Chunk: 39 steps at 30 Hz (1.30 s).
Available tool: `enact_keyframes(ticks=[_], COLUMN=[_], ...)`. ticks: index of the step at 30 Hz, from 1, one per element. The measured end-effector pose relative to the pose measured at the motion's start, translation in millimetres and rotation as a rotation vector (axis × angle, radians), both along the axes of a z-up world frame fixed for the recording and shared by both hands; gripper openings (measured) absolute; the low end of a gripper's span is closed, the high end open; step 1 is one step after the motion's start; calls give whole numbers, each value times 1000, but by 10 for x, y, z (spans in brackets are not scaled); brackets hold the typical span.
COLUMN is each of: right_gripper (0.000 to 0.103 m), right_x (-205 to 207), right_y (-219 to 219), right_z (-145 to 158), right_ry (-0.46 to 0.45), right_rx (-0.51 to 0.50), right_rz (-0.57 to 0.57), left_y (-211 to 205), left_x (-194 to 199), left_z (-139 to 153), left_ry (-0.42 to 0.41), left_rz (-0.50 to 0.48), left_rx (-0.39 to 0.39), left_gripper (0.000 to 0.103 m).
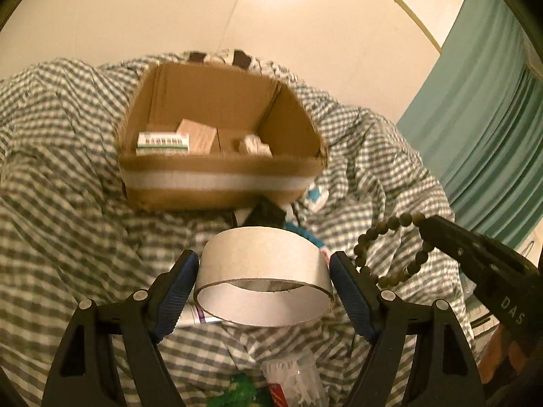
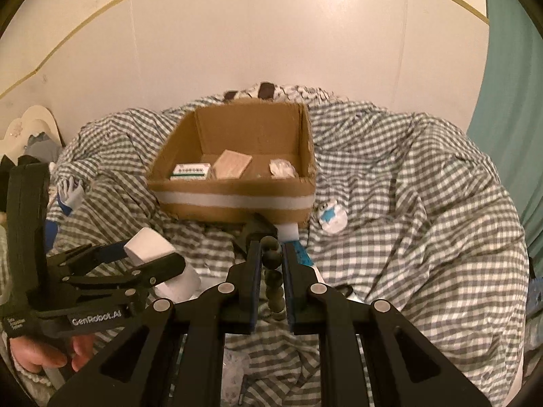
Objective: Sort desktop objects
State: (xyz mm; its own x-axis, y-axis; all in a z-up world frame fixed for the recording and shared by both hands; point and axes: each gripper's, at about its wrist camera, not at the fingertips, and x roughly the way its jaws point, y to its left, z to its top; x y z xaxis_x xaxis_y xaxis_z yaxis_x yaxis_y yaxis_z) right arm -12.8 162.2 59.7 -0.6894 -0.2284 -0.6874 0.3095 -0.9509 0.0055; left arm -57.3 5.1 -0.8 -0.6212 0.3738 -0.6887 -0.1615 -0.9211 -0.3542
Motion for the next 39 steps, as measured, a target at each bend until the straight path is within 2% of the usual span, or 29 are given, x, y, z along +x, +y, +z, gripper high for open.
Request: enact_keyframes(ticks=[13, 20, 29, 39], right_gripper=[11, 11, 11, 11], right_x=[-279, -525, -1079, -1862], right_y=[-323, -535, -740, -841], right_z=[383, 519, 504, 124], right_ry=[65, 89, 82, 40], right_rx=[-5, -5, -11, 7], right_rz=[80, 130, 166, 153], left_y=[-190, -345, -419, -414], left_x=[-407, -797, -1327, -2075], left_z=[550, 717, 682, 310], left_ry=[116, 136, 137, 103], left_rz=[48, 92, 117, 134], left_rx=[-53, -40, -54, -95], left_gripper=[81, 81, 81, 81])
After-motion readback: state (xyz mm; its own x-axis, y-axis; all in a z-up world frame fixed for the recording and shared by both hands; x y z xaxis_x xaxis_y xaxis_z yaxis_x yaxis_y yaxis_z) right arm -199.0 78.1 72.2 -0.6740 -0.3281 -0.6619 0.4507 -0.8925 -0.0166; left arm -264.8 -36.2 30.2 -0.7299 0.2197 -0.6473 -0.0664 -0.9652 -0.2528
